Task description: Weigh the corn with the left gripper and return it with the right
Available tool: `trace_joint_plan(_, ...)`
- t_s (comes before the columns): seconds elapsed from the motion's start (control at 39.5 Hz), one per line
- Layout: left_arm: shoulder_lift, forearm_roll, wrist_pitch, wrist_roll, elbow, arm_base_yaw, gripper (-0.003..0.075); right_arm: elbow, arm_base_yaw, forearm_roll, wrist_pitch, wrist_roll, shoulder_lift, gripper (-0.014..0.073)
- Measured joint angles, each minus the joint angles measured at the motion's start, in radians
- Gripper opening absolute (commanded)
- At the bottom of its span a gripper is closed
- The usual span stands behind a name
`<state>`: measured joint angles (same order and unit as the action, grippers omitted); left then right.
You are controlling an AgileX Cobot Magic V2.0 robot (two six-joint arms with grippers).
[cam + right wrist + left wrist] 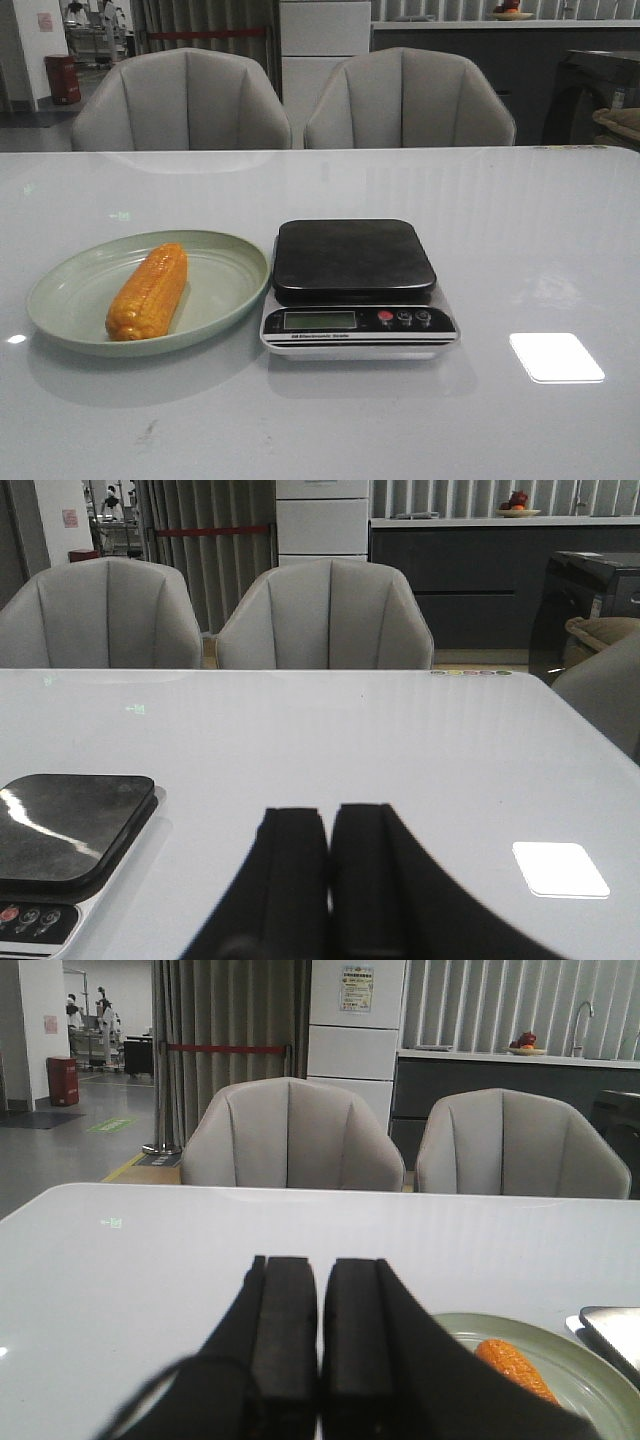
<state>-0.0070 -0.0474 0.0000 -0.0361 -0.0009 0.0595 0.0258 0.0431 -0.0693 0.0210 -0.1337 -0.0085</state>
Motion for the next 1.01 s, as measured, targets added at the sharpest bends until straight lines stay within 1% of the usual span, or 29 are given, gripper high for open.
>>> trace_joint_plan(0.1, 0.005, -0.015, 0.038, 0.0, -0.035, 0.0, 0.0114, 0.0, 0.0, 0.0, 0.0, 0.0, 0.0, 0.0159)
trace_joint_plan(0.2, 0.057, -0.043, 0.107, 0.0, -0.107, 0.0, 0.0114, 0.0, 0.0, 0.0, 0.0, 0.0, 0.0, 0.0159)
trace_joint_plan(0.41, 0.25, -0.053, 0.312, 0.0, -0.284, 0.0, 0.0113, 0.0, 0.0, 0.0, 0.0, 0.0, 0.0, 0.0159)
trace_joint_plan(0.51, 0.332, -0.053, 0.371, 0.0, -0.326, 0.0, 0.0114, 0.0, 0.0, 0.0, 0.0, 0.0, 0.0, 0.0159)
trace_joint_plan(0.61, 0.391, -0.055, 0.379, 0.0, -0.33, 0.0, 0.0113, 0.0, 0.0, 0.0, 0.0, 0.0, 0.0, 0.0159)
trace_joint_plan(0.71, 0.437, -0.057, 0.335, 0.0, -0.329, 0.0, 0.0114, 0.0, 0.0, 0.0, 0.0, 0.0, 0.0, 0.0159)
trace_joint_plan(0.89, 0.496, -0.043, 0.33, 0.0, -0.329, 0.0, 0.0126, 0.0, 0.0, 0.0, 0.0, 0.0, 0.0, 0.0159)
trace_joint_plan(0.96, 0.511, -0.036, 0.33, 0.0, -0.329, 0.005, 0.0186, 0.0, 0.0, 0.0, 0.0, 0.0, 0.0, 0.0159)
trace_joint_plan(1.01, 0.519, -0.025, 0.33, 0.0, -0.331, 0.018, 0.0258, 0.0, 0.0, 0.0, 0.0, 0.0, 0.0, 0.0159)
